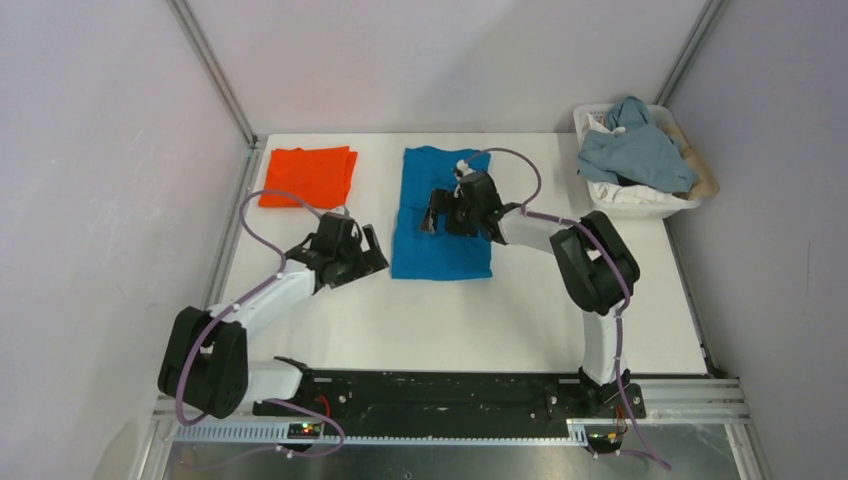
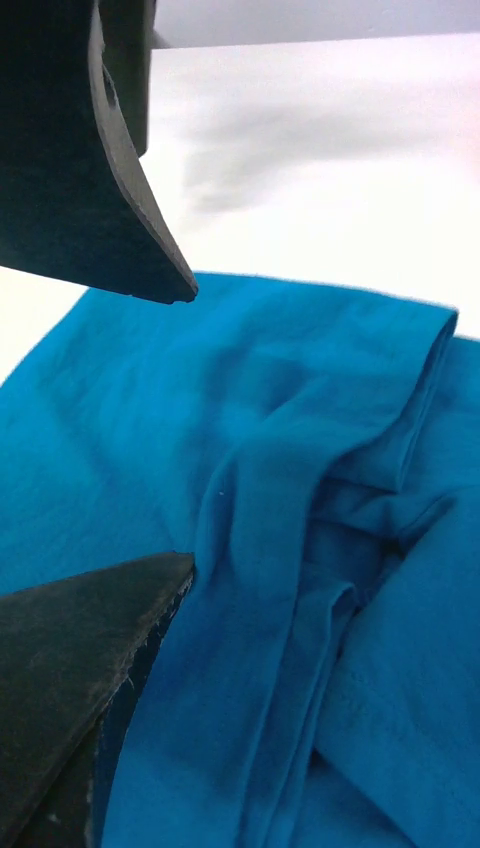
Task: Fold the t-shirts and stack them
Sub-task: Fold the folded rectangular tshirt in 1/3 of the way, then grab one side of the 2/3 rectangular tshirt with both arms
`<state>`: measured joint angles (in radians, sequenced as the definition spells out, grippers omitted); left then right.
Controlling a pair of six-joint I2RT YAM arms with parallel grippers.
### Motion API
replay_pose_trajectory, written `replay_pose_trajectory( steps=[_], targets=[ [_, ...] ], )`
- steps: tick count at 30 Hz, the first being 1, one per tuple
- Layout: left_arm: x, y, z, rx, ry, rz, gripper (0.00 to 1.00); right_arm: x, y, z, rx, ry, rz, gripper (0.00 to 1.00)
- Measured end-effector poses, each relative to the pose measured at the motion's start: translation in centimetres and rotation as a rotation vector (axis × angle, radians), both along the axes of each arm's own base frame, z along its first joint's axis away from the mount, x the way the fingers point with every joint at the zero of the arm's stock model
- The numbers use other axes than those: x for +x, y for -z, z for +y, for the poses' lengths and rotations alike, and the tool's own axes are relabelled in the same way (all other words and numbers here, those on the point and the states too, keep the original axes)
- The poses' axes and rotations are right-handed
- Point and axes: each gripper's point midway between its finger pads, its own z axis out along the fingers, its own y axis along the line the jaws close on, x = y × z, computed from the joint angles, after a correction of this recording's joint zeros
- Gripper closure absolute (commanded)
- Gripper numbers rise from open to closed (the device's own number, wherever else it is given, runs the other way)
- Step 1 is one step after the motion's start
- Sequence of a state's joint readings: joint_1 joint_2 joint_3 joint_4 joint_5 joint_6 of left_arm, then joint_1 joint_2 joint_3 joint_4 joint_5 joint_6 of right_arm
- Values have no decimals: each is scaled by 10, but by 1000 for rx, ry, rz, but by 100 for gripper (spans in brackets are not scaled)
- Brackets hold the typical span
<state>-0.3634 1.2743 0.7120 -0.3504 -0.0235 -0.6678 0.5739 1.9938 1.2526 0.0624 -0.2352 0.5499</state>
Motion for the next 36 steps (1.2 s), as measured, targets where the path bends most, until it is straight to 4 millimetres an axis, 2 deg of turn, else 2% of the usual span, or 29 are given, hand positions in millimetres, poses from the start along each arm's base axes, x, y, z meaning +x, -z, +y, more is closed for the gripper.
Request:
replay_pose_trajectory(
  steps=[4,7,11,15,18,21,23,25,28,33,36],
  targets=[
    [-2,12,0,8,-7,38,2,22,-22,-3,-20,26,-75,0],
    [-2,21,-1,12,-9,63,4,21,-36,-12,-46,37,-91,1],
    [0,30,-7,-6,9,90,11,0,-55,-30,-50,47,-91,1],
    [9,33,-20,-48,32,100,19,-46,-62,-70,-34,92,-58,1],
    [17,36,-31,-83,47,102,26,-67,-54,-104,-23,166,-12,4],
    [24,39,-41,-119,59,103,35,-83,-32,-131,-19,234,59,16],
    [30,41,-47,-142,62,95,40,-95,-14,-139,-21,252,123,24],
    [35,42,-51,-159,61,90,44,-100,-3,-140,-18,253,167,31],
    [41,44,-55,-174,60,82,49,-97,8,-136,3,252,199,41],
    [50,46,-61,-192,56,75,60,-91,24,-129,39,248,235,48],
    [53,48,-62,-196,56,74,72,-87,24,-128,53,253,232,51]
  ],
)
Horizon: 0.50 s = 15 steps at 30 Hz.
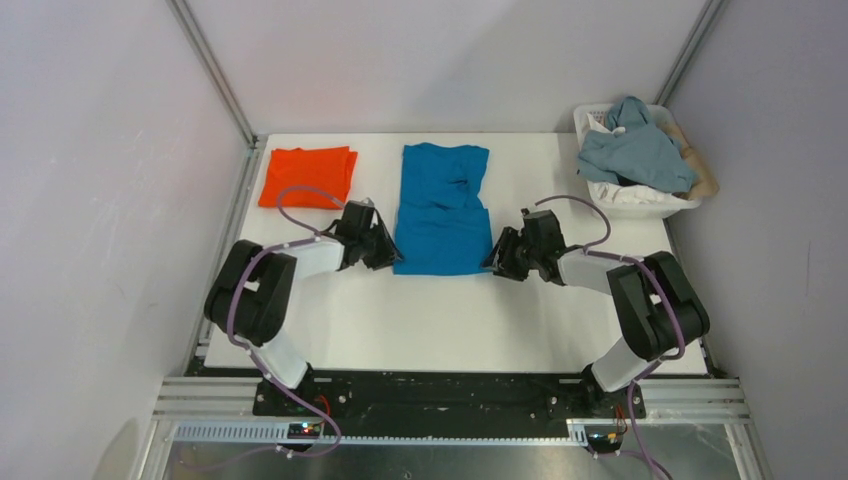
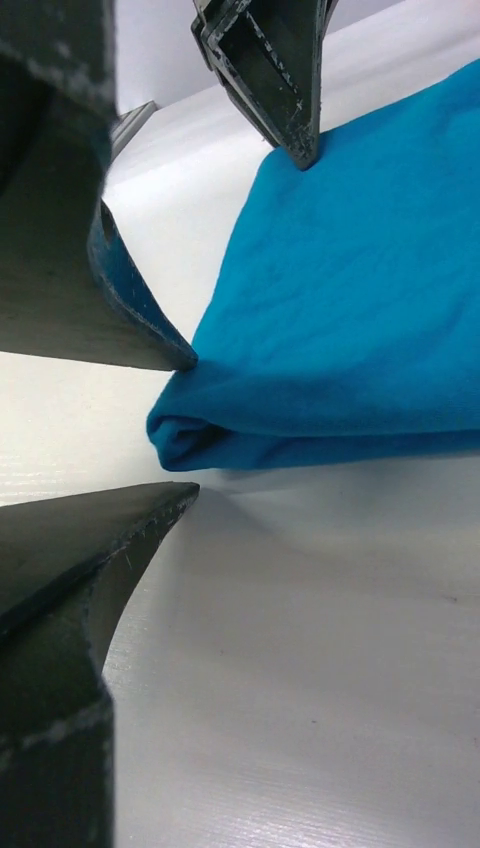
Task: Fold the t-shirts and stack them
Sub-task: Grab one side of the 2/3 rectangular tshirt with both arms
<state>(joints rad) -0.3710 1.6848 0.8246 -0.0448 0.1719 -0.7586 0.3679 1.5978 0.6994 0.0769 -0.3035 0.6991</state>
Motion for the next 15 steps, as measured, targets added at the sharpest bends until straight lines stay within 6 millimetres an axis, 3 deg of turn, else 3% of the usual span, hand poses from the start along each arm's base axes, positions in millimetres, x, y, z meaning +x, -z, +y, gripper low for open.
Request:
replay_pose_trajectory(
  steps=[3,4,6,7,9,11,15],
  targets=[
    [0,3,0,3,0,6,84,3,1,0,5,4,-3,54],
    [0,4,0,2,0,7,94,3,1,0,6,6,-4,55],
    [-1,5,-1,0,3,11,99,5,2,0,10,10,-7,66],
    [0,5,-2,-5,6,11,100,6,3,0,10,11,-8,80],
    [0,5,-3,-10,9,11,100,6,6,-1,8,13,-1,95],
    [-1,5,-3,-14,12,11,100,4,8,-1,10,13,14,100],
    [-12,4,0,-16,16,9,100,-7,3,1,10,-9,20,100]
  ],
)
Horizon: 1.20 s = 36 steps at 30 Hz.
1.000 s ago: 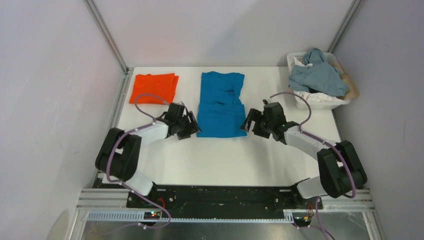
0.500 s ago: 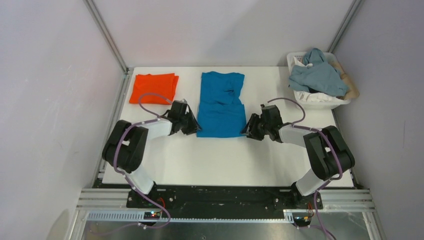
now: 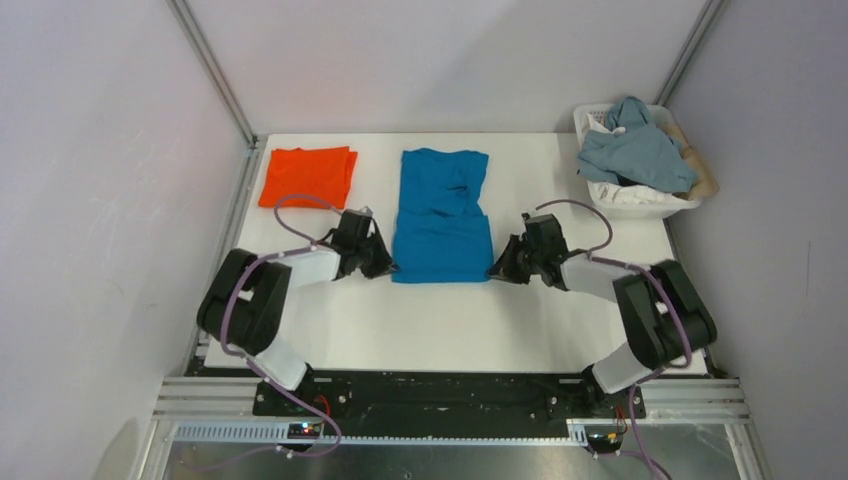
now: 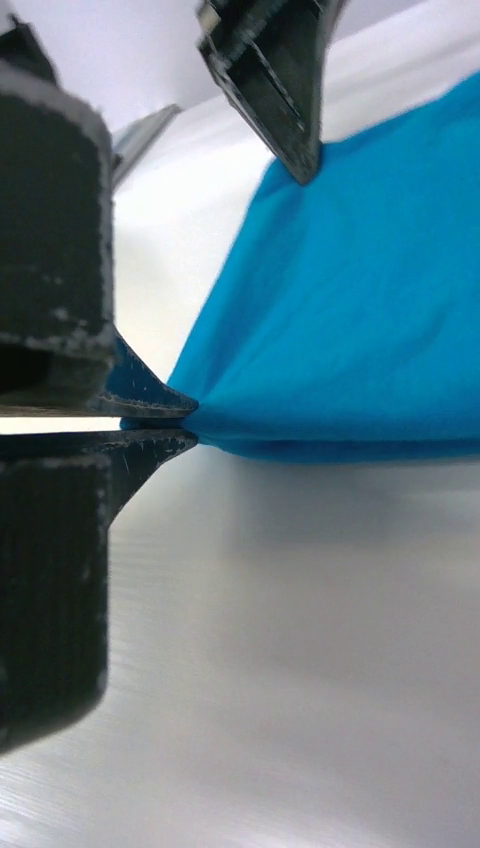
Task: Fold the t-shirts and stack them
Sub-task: Grab one side of the 2/3 rectangular tshirt with both arms, then fold the long partially folded tshirt into a neat square
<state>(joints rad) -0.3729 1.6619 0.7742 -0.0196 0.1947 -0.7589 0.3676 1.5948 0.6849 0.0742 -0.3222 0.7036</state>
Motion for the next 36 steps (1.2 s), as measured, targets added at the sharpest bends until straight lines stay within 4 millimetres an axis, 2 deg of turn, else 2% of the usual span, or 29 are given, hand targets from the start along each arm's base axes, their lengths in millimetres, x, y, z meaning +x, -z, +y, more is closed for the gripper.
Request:
replay_pose_trajectory(
  steps=[4,9,13,16,20,23,27,32,36],
  targets=[
    [-42,-3,9,0,21,25,100,-38,-27,9,8,-68,-20,100],
    [-102,-16,11,-22,98,28,100,-90,-74,28,45,-198,-87,100],
    [-141,-43,1,-86,197,-17,100,-133,-98,35,76,-295,-104,100],
    [-165,-70,-7,-175,264,-65,100,-159,-110,31,102,-333,-97,100],
    [-182,-94,-12,-253,314,-104,100,-177,-129,26,150,-358,-125,100],
    [-184,-100,-12,-252,318,-88,100,-179,-140,22,178,-344,-158,100],
    [-168,-118,-15,-225,291,-107,100,-155,-142,6,185,-230,-162,100],
    [-129,-157,-24,-191,244,-195,100,-119,-150,-13,215,-89,-188,100],
    [-94,-167,-27,-154,201,-206,100,-98,-156,-17,254,-50,-202,100]
  ],
)
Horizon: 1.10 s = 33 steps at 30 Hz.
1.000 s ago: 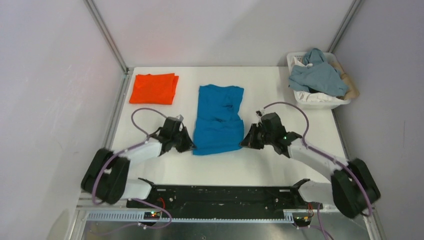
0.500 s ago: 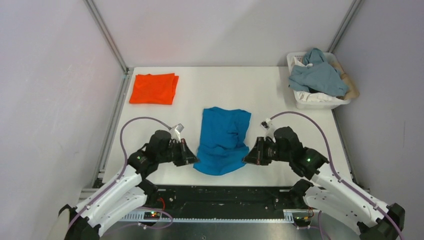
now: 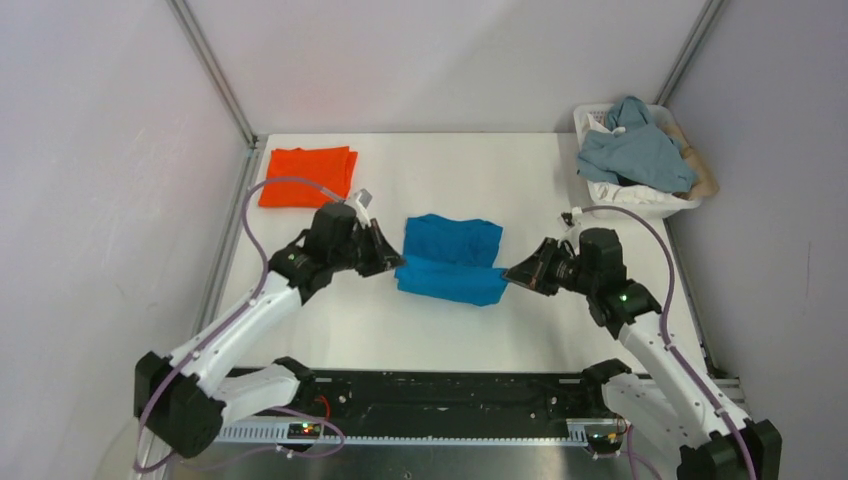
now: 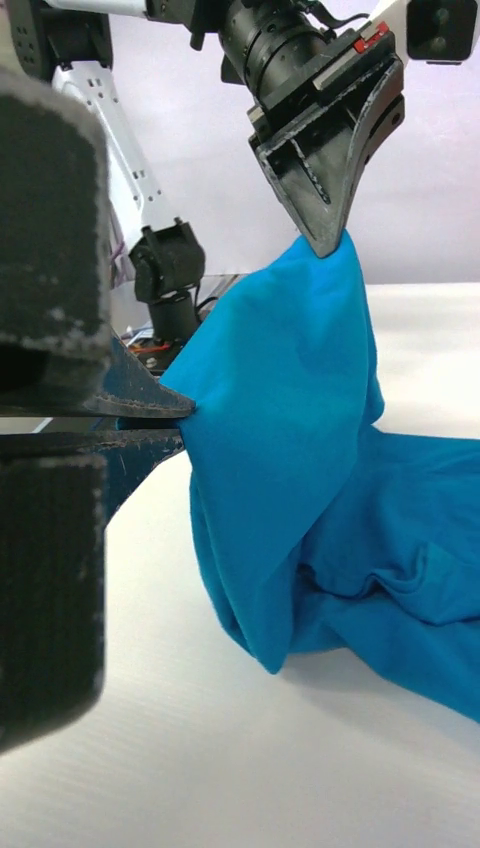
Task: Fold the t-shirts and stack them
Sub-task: Fold the long partially folded tshirt into a neat square
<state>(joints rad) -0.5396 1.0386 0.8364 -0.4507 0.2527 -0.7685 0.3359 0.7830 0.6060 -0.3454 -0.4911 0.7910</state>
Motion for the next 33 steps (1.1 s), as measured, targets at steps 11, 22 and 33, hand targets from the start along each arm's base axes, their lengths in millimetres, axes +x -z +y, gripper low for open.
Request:
replay_pose_trajectory(
  steps=[11,22,33],
  targets=[
    [84,13,1,79,-98,62,100,60,5,-11,18,87,31,100],
    [146,51,-10,116,-94,141,100,126,38,-16,-7,137,109,100],
    [193,96,-9,162,-117,201,22,184,79,-18,-29,181,184,14]
  ],
)
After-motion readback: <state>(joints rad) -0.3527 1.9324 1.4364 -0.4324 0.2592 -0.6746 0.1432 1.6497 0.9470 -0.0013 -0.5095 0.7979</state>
